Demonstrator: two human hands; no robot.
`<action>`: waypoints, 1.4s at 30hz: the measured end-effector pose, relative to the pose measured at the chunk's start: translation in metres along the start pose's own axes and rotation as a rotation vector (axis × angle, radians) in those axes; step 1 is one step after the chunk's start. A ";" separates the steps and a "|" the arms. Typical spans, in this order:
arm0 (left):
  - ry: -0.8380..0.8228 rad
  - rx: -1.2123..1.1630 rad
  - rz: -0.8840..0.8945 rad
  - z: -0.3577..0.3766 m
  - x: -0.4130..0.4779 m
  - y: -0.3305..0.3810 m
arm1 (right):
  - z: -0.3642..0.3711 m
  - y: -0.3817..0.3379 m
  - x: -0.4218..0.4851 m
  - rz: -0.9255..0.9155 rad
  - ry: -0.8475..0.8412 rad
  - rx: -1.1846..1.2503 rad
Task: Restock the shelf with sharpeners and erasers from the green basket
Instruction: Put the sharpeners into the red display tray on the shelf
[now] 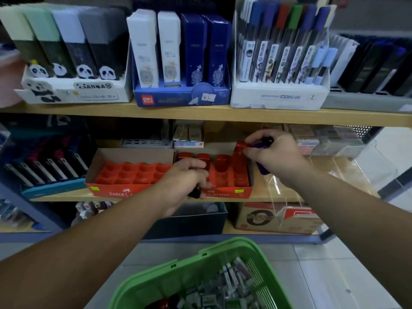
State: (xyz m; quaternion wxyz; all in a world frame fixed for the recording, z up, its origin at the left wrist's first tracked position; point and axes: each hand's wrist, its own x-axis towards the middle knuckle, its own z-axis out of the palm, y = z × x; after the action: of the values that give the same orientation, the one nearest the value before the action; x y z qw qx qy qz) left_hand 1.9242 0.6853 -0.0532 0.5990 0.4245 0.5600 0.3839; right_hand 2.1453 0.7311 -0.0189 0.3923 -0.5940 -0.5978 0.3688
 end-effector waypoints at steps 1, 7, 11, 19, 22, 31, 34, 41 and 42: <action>-0.017 -0.020 -0.010 -0.001 0.001 -0.001 | -0.002 0.005 0.007 -0.008 0.019 -0.040; -0.046 -0.060 0.007 -0.014 0.003 -0.001 | 0.007 0.021 0.035 -0.076 -0.101 -0.371; -0.077 -0.032 -0.024 -0.016 -0.003 0.002 | 0.012 0.022 0.034 -0.162 -0.125 -0.767; -0.117 -0.013 -0.022 -0.026 -0.007 0.002 | 0.014 0.011 0.034 -0.139 -0.229 -0.952; -0.010 0.102 0.044 -0.032 -0.013 0.005 | 0.018 0.006 0.023 -0.231 -0.141 -0.960; 0.287 0.317 0.241 -0.083 -0.019 0.016 | 0.094 -0.049 -0.029 0.285 -0.291 0.163; 0.492 0.543 0.336 -0.121 -0.013 0.013 | 0.115 -0.051 -0.024 0.357 -0.317 0.272; 0.397 0.678 0.390 -0.150 0.006 0.000 | 0.148 -0.043 -0.011 0.545 -0.498 0.518; 0.369 0.675 0.402 -0.145 0.009 -0.001 | 0.146 -0.043 -0.009 0.548 -0.517 0.551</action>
State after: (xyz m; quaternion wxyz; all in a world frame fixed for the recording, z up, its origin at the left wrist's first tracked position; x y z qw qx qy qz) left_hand 1.7800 0.7049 -0.0587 0.2294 0.6215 0.6581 0.3577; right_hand 1.9945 0.7249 -0.0417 0.2619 -0.4921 -0.3768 0.7397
